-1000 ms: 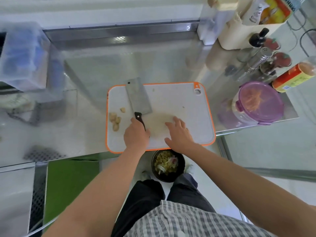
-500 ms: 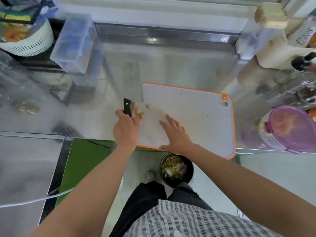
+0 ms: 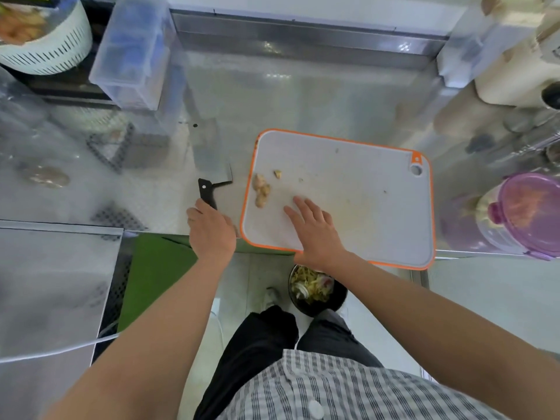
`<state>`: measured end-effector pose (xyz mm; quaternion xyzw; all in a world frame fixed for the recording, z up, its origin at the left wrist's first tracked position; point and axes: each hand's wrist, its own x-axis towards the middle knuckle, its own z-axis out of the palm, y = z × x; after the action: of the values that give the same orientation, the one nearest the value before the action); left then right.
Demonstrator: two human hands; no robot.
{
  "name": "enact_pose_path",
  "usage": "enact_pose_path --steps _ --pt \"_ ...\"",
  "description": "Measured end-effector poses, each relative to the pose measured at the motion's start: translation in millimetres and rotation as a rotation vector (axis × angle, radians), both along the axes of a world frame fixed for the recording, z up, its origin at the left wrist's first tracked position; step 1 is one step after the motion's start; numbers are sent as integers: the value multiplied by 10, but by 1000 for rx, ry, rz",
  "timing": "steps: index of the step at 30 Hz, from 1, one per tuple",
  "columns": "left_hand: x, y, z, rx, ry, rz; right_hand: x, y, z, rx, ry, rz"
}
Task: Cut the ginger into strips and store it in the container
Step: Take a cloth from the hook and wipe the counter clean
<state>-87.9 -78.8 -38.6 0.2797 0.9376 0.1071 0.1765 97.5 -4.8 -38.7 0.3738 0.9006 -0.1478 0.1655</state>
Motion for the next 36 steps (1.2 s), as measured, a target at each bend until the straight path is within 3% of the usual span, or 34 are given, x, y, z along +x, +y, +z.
enact_pose_path --steps 4,8,12,23,28,36 --pt "50 -2 -7 -44 146 -74 74 -27 7 7 10 12" --pt "116 73 -4 129 104 -269 122 -40 35 46 -6 41" --pt "289 174 23 66 92 -357 168 -60 64 89 -25 77" --pt "423 336 36 6 -108 -192 377 2 18 117 13 86" --pt "454 330 7 -33 -116 -120 417 18 -21 153 28 118" --pt "830 381 -9 70 -237 -77 1252 225 -38 149 121 100"
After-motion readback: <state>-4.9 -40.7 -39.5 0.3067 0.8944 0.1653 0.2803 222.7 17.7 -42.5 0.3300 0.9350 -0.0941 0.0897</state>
